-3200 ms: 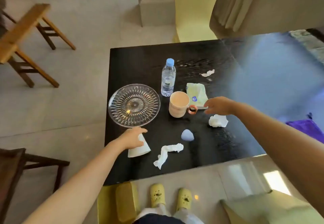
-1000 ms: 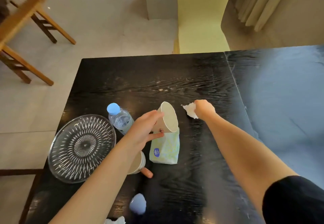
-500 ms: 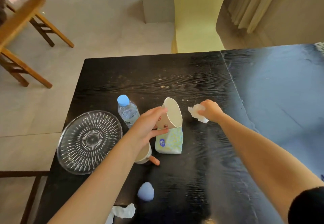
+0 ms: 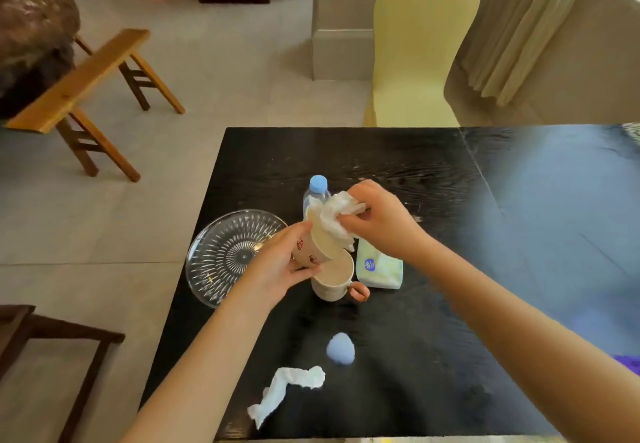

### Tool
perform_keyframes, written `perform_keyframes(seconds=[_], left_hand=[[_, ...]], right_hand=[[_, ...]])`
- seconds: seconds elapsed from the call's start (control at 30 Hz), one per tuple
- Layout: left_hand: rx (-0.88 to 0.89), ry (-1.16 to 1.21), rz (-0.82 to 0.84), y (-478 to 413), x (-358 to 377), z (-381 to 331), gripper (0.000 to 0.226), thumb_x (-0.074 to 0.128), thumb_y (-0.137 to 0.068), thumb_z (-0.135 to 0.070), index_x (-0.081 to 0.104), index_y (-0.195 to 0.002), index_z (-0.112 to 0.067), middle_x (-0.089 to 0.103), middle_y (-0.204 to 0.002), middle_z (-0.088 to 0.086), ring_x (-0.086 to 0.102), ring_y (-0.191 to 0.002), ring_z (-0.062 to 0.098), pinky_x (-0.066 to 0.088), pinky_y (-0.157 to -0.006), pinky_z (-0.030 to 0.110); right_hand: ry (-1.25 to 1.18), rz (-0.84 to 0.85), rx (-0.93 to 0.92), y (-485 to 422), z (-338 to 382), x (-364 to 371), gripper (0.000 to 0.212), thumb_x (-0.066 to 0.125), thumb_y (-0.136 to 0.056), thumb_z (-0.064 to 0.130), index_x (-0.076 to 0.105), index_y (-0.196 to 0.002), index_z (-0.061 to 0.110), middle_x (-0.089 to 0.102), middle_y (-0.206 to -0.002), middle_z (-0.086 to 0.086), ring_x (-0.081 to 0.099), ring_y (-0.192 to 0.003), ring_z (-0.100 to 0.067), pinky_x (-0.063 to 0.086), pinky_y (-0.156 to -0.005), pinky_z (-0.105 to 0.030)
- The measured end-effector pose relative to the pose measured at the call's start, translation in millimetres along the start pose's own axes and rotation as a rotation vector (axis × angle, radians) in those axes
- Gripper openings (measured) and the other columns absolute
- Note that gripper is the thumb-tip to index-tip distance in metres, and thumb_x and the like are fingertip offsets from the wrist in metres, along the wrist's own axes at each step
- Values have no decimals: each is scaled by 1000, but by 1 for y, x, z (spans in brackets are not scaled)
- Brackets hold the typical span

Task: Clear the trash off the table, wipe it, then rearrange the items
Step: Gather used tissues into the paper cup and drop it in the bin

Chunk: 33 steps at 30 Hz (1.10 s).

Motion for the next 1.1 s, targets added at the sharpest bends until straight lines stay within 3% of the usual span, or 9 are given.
perform_keyframes(seconds=[0.1,0.3,0.4,0.5,0.67,0.77,0.87,1.0,1.1], left_hand=[[16,28,14,19,-26,9,24,72,-77,-33,70,-102,-32,55,-120,2,57,-111,26,56,-85,45],[2,102,13,48,-74,35,59,78,-62,-41,61,-116,-26,50,-126,8,53,-115,30,55,-86,46],[-4,110,2,58,-91,47,61,76,-64,-37,57,-120,-22,48,-128,11,52,-117,31,55,-86,46],[-22,73,-8,65,-103,58,64,78,-63,-26,53,-122,-20,48,-128,14,51,-117,33,57,-80,43],[-66,100,-63,70,-128,74,51,72,-77,-16,51,-123,-19,49,-125,15,50,-116,33,57,-79,45],[-91,141,-46,75,-137,83,51,69,-79,-18,49,-126,-18,50,-124,16,49,-116,34,57,-76,43],[-108,185,-24,77,-143,94,47,67,-81,-18,51,-125,-20,52,-123,15,50,-115,33,55,-75,41],[-138,196,-7,79,-150,107,37,68,-78,-21,58,-115,-22,56,-120,15,51,-115,31,53,-81,40],[-168,191,-14,78,-158,118,38,70,-74,-23,59,-110,-22,57,-118,14,52,-113,30,53,-80,40]], right_hand=[[0,17,5,16,13,41,15,63,-84,18,61,-98,12,51,-97,2,50,-81,-10,38,-63,-14],[-98,-44,118,43,19,92,21,70,-79,25,59,-96,20,61,-87,8,58,-80,-9,48,-74,-24],[-28,-82,70,53,31,110,21,71,-78,19,65,-94,7,63,-91,-7,51,-74,-9,38,-68,-6],[-10,3,17,65,41,130,16,65,-83,9,68,-96,0,61,-103,-14,49,-81,-8,35,-69,1],[-22,166,-38,90,49,147,36,54,-91,9,58,-126,13,60,-120,-4,55,-108,-14,47,-93,-23],[50,231,-79,102,52,155,35,48,-95,14,56,-129,18,57,-120,2,48,-116,-14,41,-97,-26],[31,283,-69,110,51,163,35,39,-99,16,52,-131,20,46,-107,24,40,-114,-7,32,-107,-33],[-25,352,-13,114,40,179,35,36,-101,16,51,-132,19,50,-117,9,39,-122,-11,29,-109,-32],[-228,248,69,115,27,181,32,37,-99,13,57,-122,22,63,-117,5,49,-117,-11,38,-102,-24]])
Point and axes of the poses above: each hand's wrist, its own y-axis away from the middle knuckle, its own x-axis out of the palm, z = x × y, the point moved 8 cm from there along -y, towards the middle knuckle
